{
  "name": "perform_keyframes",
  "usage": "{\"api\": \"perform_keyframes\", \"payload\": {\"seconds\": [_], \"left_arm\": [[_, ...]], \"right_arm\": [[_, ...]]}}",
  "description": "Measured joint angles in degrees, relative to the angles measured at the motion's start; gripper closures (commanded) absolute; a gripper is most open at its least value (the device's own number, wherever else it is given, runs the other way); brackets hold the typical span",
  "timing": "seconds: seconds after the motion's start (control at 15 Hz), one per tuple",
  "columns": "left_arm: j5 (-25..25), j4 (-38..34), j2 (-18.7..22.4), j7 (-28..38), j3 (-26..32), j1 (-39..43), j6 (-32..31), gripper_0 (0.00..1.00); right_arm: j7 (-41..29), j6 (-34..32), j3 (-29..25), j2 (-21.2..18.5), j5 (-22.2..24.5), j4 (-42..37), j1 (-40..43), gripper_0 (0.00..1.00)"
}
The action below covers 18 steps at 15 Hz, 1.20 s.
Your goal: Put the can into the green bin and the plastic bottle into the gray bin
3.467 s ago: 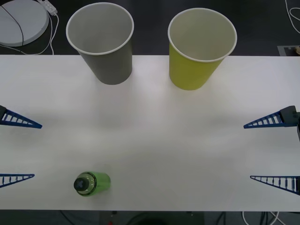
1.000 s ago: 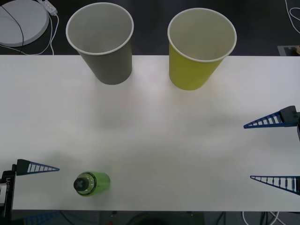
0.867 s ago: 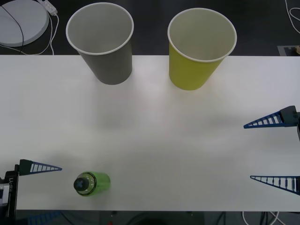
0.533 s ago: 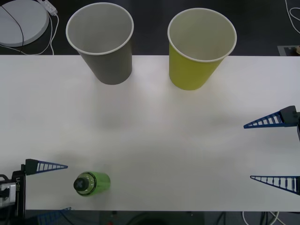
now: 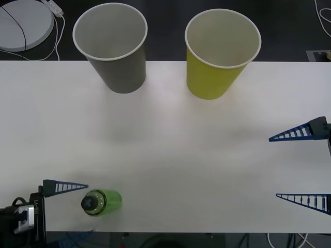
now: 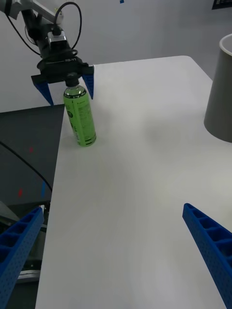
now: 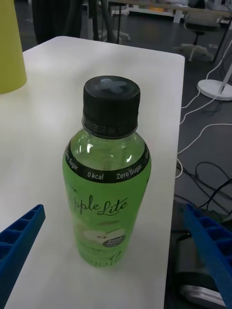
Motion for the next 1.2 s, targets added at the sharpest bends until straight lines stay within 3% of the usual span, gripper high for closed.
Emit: {"api": "perform_keyframes", "payload": {"seconds": [0.67, 1.2], "left_arm": [[-1.59, -2.1, -3.26, -0.08, -4.03, -0.76, 9.31, 0.0], [-4.46, -3.18, -5.95, -0.84, -4.78, -0.81, 10.26, 0.0]], "right_arm": [[0.0, 0.0, 0.0, 0.0, 0.0, 0.0, 0.0, 0.0], [0.0, 0.0, 0.0, 0.0, 0.0, 0.0, 0.0, 0.0]]}}
